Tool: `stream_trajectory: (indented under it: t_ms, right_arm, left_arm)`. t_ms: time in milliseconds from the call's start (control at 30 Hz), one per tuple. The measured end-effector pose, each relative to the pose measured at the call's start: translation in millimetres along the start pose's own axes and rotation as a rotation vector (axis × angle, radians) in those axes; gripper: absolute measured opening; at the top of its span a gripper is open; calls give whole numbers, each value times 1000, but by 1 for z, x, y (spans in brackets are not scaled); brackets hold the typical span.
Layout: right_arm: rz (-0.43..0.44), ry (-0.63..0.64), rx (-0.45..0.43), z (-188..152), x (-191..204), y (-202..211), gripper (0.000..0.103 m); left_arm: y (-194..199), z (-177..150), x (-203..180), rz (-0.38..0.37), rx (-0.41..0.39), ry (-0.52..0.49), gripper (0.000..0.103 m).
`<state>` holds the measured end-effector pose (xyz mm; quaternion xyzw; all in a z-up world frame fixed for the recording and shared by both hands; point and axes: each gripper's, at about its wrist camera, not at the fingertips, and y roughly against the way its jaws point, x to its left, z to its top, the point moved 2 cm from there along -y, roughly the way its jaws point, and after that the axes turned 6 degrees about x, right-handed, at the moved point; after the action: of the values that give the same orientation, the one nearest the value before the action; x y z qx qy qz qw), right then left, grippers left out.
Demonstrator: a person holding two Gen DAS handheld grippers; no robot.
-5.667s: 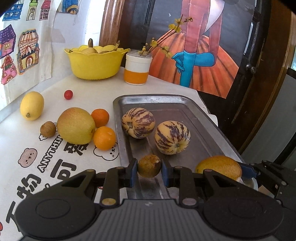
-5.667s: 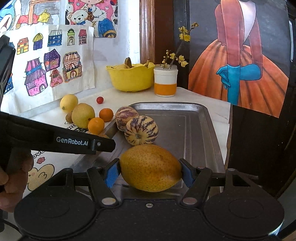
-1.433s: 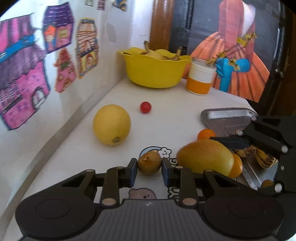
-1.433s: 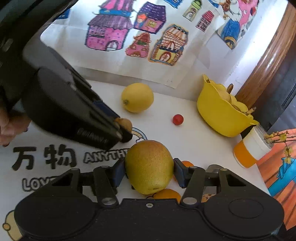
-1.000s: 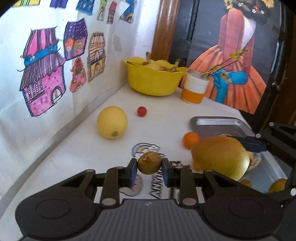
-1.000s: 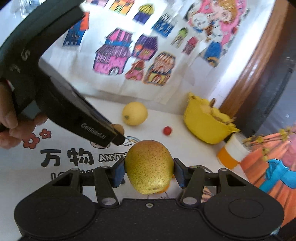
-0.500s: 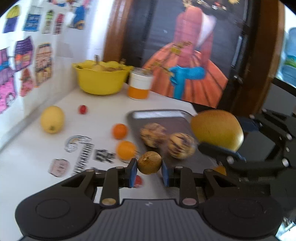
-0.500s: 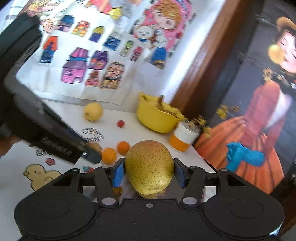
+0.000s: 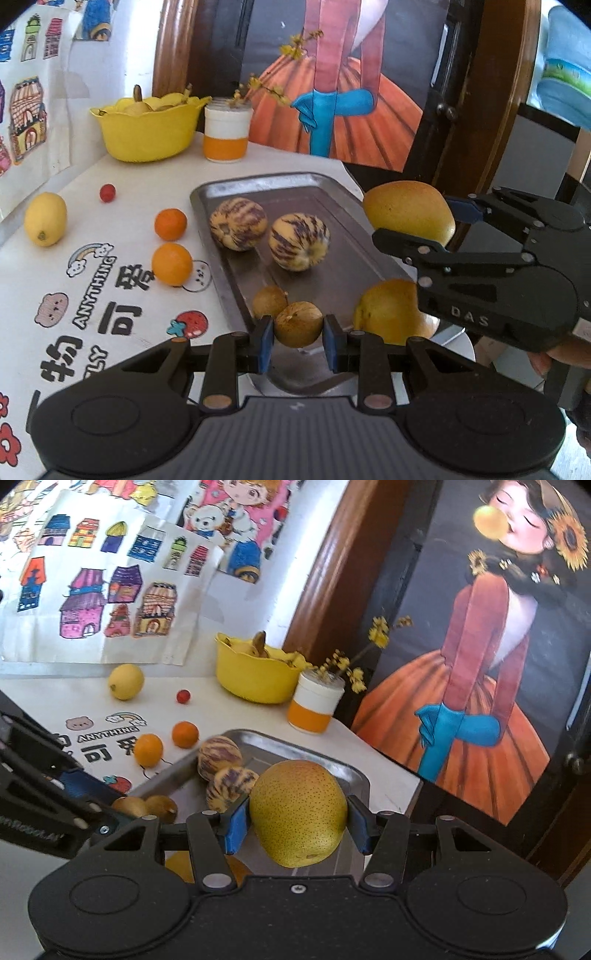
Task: Organize fruits
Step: 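Carry the brown fruit and pear onto the tray and open both grippers, then withdraw both grippers from the tray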
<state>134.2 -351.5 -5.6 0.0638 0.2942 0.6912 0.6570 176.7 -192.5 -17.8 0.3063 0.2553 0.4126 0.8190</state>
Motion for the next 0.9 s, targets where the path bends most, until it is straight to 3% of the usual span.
stream_trajectory:
  t_ms: [567,900]
  right_arm:
    - [142,-181,98,-10,-22,-22,57]
    - [108,-158,67,-6,-18,-15,60]
  left_arm:
    - [-18,0,-3,3,57,22,31]
    - [-12,-2,-1,3,53,45,32]
